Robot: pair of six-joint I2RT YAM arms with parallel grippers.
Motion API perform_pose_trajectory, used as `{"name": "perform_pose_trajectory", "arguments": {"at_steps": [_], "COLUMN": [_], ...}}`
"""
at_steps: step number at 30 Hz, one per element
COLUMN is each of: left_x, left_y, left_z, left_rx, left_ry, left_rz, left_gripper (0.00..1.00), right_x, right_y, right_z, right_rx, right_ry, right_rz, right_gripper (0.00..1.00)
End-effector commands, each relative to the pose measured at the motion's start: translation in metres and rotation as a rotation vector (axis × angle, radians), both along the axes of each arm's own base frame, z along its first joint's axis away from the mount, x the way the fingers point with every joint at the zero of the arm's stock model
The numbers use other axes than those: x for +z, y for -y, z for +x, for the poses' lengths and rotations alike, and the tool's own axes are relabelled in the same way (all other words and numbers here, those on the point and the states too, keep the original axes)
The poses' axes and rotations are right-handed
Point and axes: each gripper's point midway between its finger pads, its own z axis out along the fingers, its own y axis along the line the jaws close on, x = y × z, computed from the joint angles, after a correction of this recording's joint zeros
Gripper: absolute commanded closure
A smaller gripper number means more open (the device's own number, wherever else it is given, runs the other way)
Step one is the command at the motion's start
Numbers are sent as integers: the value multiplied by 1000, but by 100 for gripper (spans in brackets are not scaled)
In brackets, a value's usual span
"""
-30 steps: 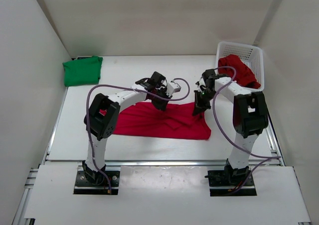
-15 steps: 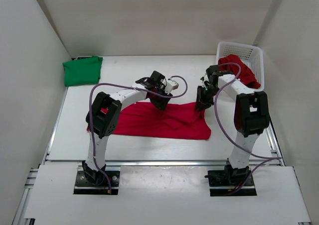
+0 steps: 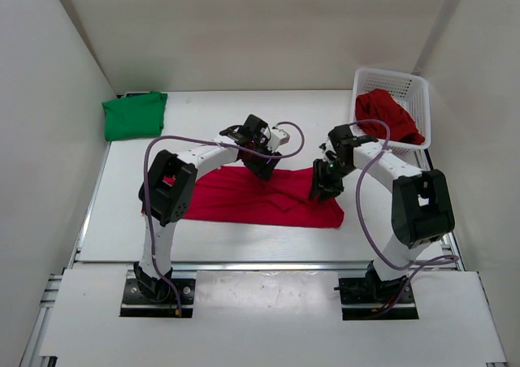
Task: Fold and stack the t-shirts
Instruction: Fold the other side of the tshirt into a rectangle, then rotate the tshirt 90 degrees
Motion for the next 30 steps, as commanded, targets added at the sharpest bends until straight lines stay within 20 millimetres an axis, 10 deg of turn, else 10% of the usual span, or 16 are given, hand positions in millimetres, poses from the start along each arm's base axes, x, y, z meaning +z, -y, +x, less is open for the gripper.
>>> {"name": "perform_pose_trajectory", "arguments": {"at_steps": [1, 8, 15, 20, 25, 30], "left_x": [30, 19, 20, 29, 81, 118], "left_y": [4, -1, -6, -4, -10, -60], "left_z": [-1, -4, -3, 1, 17, 26], "left_rx": [-3, -7, -3, -4, 14, 84], "left_ry": [60, 72, 79, 87, 158, 202], "left_rz": [-35, 7, 22, 12, -46, -52], "left_gripper": [33, 33, 32, 33, 24, 12], "right_x": [-4, -24, -37, -37, -10, 10], "right_y": [-17, -10, 7, 16, 22, 41], "right_z": [20, 32, 8, 6, 12, -13], "right_rx": [-3, -59, -122, -150, -155, -204], "right_ry": [48, 14, -80, -97, -30, -27], "right_rz": [45, 14, -35, -42, -85, -167], "right_gripper": [57, 60, 95, 80, 66, 59]}}
